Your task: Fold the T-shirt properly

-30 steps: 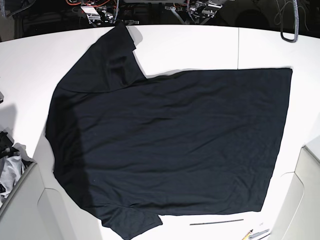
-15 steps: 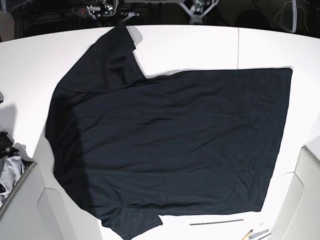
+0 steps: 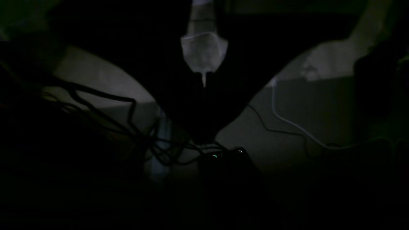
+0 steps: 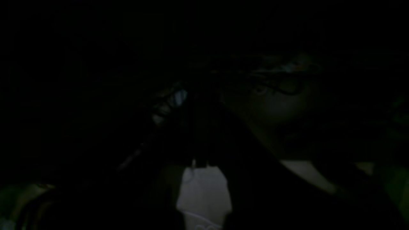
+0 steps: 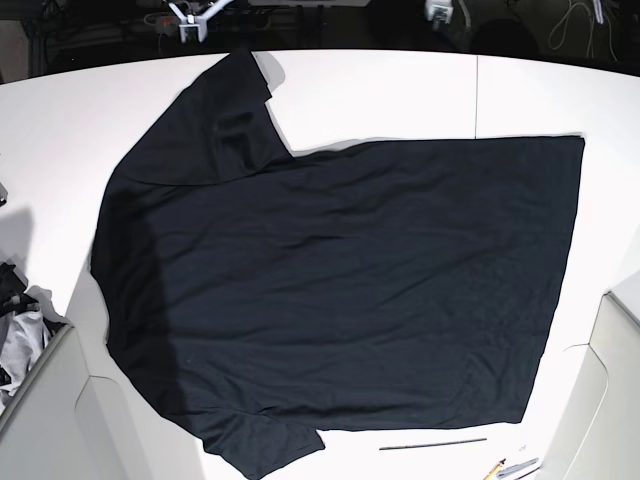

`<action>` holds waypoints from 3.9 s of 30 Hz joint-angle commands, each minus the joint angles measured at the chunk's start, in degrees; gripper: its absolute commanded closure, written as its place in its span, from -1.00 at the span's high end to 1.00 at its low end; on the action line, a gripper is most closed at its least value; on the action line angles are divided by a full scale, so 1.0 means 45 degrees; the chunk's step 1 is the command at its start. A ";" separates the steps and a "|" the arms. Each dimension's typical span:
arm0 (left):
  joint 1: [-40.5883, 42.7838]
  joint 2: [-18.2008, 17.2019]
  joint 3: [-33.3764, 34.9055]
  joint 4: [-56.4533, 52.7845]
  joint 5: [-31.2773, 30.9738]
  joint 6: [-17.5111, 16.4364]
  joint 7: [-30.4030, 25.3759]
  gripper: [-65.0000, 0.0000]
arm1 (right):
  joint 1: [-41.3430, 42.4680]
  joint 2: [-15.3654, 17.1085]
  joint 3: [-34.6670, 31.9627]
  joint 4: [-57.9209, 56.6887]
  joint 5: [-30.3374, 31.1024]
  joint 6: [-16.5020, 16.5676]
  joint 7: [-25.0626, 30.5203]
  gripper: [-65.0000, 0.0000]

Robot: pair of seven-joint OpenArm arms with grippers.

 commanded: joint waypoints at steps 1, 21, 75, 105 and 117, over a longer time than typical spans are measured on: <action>0.0316 -0.0223 0.0010 0.0321 -0.0165 -0.0049 -0.0160 -1.00 | -0.0374 0.0141 -0.0005 0.0486 0.0053 0.0083 0.0165 -1.00; 0.6659 -0.4163 -0.3793 0.7849 -0.4609 -0.6642 -0.0199 -1.00 | -0.8014 0.1787 -0.0005 1.0720 0.2064 0.0884 0.0777 -1.00; 0.5731 -0.4619 -1.0015 1.3498 -1.3852 -0.6642 0.7572 -1.00 | -0.0301 -0.1282 1.1336 1.4178 1.0540 0.1982 -0.3764 -1.00; 0.5304 -0.4721 -1.0015 1.3498 -1.4134 -0.6642 0.7567 -1.00 | 0.2443 -0.1253 1.0176 1.0025 0.6931 0.2569 -0.5129 0.08; 0.5304 -0.4721 -1.0015 1.3498 -1.4139 -0.6642 0.7563 -1.00 | 0.2783 -0.1258 0.8670 0.8913 0.7232 0.2701 -0.5955 0.08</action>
